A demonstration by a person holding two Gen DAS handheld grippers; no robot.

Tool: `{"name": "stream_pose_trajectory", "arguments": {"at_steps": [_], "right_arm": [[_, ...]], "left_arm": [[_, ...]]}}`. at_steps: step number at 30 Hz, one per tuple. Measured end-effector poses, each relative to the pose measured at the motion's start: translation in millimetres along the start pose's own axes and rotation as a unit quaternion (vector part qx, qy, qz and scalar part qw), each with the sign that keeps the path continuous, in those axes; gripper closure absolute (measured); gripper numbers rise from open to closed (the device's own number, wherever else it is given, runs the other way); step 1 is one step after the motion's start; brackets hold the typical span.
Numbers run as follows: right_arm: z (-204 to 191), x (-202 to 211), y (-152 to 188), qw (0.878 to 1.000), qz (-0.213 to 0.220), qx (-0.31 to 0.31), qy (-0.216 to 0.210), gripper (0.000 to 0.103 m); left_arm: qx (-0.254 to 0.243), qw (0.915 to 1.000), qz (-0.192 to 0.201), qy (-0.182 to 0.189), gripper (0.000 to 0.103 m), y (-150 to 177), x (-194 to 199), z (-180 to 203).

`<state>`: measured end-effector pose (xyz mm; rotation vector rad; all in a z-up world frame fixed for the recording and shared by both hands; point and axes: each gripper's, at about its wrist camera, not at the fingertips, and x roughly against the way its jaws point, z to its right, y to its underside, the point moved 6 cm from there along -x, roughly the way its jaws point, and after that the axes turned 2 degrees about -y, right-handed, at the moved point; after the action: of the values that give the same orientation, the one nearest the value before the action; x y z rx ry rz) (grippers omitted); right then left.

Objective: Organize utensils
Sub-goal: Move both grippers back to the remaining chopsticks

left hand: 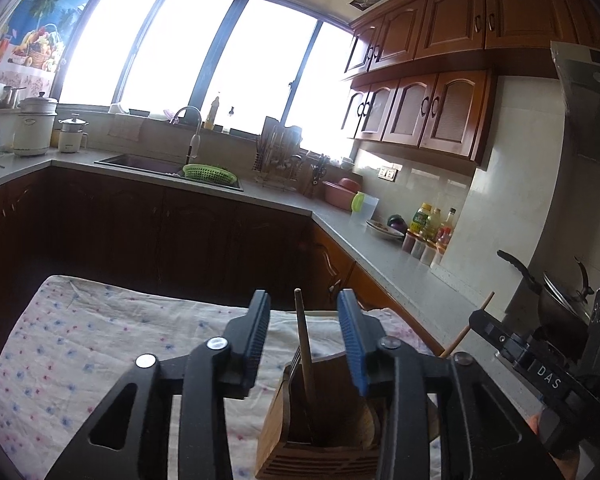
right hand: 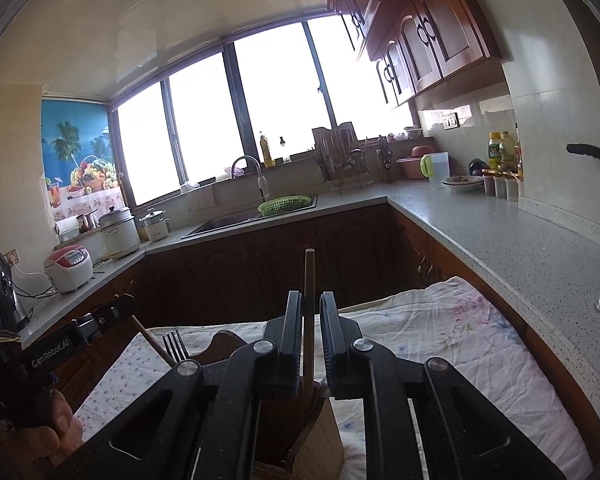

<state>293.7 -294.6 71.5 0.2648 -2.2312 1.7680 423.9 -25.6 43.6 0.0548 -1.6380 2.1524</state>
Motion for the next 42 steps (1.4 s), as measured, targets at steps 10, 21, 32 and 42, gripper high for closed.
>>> {"name": "stream_pose_trajectory", "arguments": {"at_steps": [10, 21, 32, 42], "right_arm": [[12, 60, -5, 0.998, 0.034, -0.055, -0.022, 0.008], [8, 117, 65, 0.998, -0.031, -0.062, -0.013, 0.007], [-3, 136, 136, 0.992, -0.105, -0.064, -0.015, 0.007], [-13, 123, 169, 0.985, -0.168, -0.043, -0.012, 0.007]], "left_arm": [[0.029, 0.9992, 0.008, -0.026, 0.021, 33, 79, -22], [0.065, 0.9949, -0.049, -0.059, 0.019, 90, 172, -40], [0.089, 0.9861, -0.109, -0.088, 0.019, 126, 215, -47], [0.078, 0.9784, -0.161, -0.103, 0.019, 142, 214, -36]]}}
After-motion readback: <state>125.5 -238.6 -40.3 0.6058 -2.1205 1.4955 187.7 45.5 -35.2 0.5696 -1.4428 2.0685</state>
